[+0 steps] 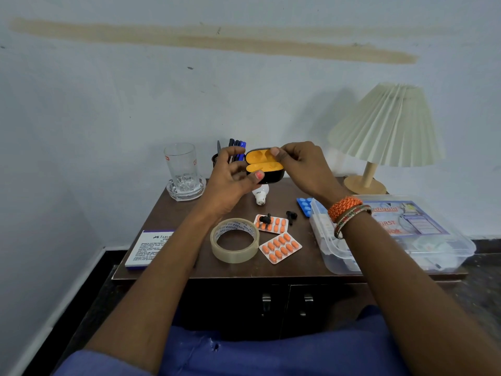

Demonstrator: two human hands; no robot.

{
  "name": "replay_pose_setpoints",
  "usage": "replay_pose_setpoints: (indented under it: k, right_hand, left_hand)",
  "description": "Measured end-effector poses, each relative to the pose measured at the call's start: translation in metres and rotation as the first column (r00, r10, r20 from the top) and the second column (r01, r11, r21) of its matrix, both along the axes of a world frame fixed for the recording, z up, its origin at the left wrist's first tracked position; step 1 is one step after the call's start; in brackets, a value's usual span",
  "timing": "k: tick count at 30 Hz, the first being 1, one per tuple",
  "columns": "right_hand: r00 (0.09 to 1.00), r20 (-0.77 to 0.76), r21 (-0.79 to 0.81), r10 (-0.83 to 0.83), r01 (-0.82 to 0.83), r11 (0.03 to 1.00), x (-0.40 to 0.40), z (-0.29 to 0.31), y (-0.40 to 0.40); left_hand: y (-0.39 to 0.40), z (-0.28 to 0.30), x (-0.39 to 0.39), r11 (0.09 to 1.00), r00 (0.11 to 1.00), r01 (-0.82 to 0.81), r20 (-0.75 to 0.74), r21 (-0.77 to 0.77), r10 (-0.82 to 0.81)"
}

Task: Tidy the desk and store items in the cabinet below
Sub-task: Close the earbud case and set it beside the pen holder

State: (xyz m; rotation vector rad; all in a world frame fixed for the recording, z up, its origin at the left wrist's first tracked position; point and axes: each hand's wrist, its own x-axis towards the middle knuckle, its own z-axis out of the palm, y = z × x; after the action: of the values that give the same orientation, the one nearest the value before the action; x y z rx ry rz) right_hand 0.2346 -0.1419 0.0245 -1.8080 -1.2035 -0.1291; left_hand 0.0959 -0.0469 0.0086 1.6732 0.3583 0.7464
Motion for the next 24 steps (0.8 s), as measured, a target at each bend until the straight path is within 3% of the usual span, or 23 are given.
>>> replay_pose_setpoints:
  k: [6,8,12,14,18,21,24]
  right_hand:
    - [0.998,0.053,-0.047,-0.015,0.018,0.999,-0.002,-0.001,-0.001]
    - [1.000,-0.010,-0.034,0.004,-0.004,0.999,-0.005,0.002,-0.004]
    - [0.971,-0.238,0.138,-0.026,0.061,0.989,-0.003,0.006,-0.008]
    - [0.967,-0.241,0.133,-0.083,0.118,0.984,0.003,0.007,-0.009]
    - [0.983,-0.029,-0.231,-0.179,0.168,0.958,0.010,-0.006,-0.005]
    - [0.978,0.134,-0.507,-0.161,0.208,0.837,0.002,-0.025,0.000]
    - [0.974,0.203,-0.670,-0.102,0.214,0.711,-0.002,-0.038,0.002]
  left_hand:
    - [0.002,-0.002,-0.003,0.995,1.000,-0.010,0.015,0.103,0.008]
    - [0.003,-0.001,-0.003,0.994,0.999,-0.022,0.029,0.105,0.019]
    - [0.006,-0.002,-0.004,0.992,0.996,-0.075,0.064,0.104,0.068]
    - [0.008,-0.002,-0.005,0.988,0.993,-0.095,0.084,0.119,0.085]
    - [0.008,-0.005,-0.004,0.985,0.994,-0.096,0.067,0.144,0.087]
    - [0.007,-0.006,-0.003,0.981,0.995,-0.092,0.049,0.172,0.084]
    - [0.008,-0.008,-0.003,0.980,0.996,-0.089,0.043,0.175,0.083]
